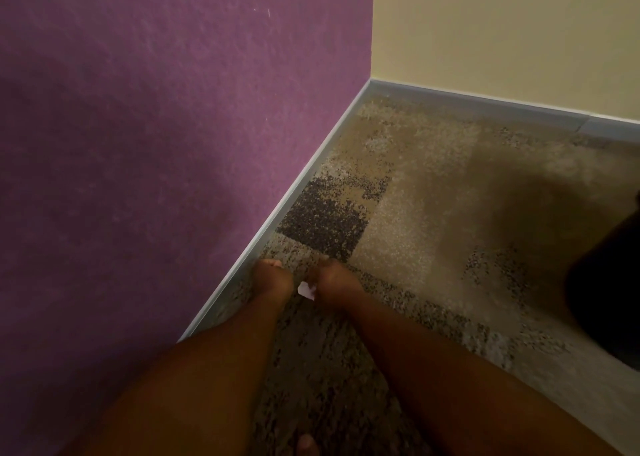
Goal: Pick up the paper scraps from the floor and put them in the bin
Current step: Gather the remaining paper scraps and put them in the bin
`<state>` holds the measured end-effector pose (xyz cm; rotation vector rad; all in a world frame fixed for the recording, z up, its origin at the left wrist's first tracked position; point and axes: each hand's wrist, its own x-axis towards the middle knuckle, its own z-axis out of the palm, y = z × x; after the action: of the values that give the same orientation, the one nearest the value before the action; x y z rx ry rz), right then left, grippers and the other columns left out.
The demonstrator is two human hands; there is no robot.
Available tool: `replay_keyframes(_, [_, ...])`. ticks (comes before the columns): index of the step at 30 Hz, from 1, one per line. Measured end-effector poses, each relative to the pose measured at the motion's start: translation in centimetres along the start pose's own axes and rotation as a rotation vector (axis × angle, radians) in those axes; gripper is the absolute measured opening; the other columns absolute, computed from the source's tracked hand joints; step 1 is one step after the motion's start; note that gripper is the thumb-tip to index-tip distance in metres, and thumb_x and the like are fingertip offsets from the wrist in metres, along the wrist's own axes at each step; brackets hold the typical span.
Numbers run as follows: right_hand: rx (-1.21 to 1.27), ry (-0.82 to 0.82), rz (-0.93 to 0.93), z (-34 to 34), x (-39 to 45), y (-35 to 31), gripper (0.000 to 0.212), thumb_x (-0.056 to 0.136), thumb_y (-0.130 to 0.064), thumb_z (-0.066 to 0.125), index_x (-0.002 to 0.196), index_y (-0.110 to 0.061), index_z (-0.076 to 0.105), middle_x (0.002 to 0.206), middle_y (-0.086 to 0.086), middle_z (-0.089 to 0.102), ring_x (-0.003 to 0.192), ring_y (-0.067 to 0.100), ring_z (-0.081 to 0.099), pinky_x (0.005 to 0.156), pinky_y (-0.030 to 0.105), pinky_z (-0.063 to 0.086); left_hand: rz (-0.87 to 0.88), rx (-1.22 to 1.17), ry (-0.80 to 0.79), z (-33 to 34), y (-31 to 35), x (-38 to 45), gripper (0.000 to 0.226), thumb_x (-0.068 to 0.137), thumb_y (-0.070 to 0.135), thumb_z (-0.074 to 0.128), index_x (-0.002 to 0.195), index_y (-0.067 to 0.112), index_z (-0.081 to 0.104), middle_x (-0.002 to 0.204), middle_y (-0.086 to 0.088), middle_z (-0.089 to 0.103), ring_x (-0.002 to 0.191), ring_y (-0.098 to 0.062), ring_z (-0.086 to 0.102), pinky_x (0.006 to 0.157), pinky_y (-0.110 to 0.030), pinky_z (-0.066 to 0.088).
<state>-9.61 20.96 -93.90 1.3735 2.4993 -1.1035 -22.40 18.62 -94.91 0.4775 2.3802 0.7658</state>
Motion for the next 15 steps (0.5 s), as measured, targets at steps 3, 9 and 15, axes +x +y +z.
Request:
replay_keyframes(3, [-0.070,-0.004,-0.086,-0.2,-0.7,0.6,0.032,0.095,-0.029,0.054,0.108,-0.004,0.069,0.131,0.020,0.050,0.116,0.035,0.054,0.094,0.039,0.048,0.037,0.047,-0.033,0.7,0.4,-0.5,0.015,0.091,0.002,0.048,0.096,0.001,0.062,0.112,-0.016,0.067,0.096,-0.030,0.064,0.070,-0.032,0.047])
replay_keyframes(9, [-0.217,0.046,-0.154,-0.3,-2.0,0.2,0.024,0.096,-0.021,0.053,0.114,-0.008,0.062,0.124,0.017,0.050,0.106,0.036,0.057,0.082,0.040,0.048,0.013,0.031,-0.041,1.6,1.2,-1.2,0.022,0.089,0.003,0.050,0.107,0.004,0.063,0.110,-0.014,0.066,0.100,-0.032,0.062,0.074,-0.030,0.043])
replay_keyframes(15, [-0.077,-0.053,-0.105,-1.0,-2.5,-0.3,0.035,0.097,-0.031,0.053,0.123,-0.007,0.059,0.125,0.019,0.057,0.111,0.034,0.058,0.088,0.038,0.047,0.032,0.047,-0.023,1.7,1.4,-2.0,0.022,0.088,0.003,0.050,0.102,0.004,0.066,0.106,-0.014,0.067,0.100,-0.032,0.062,0.082,-0.034,0.048])
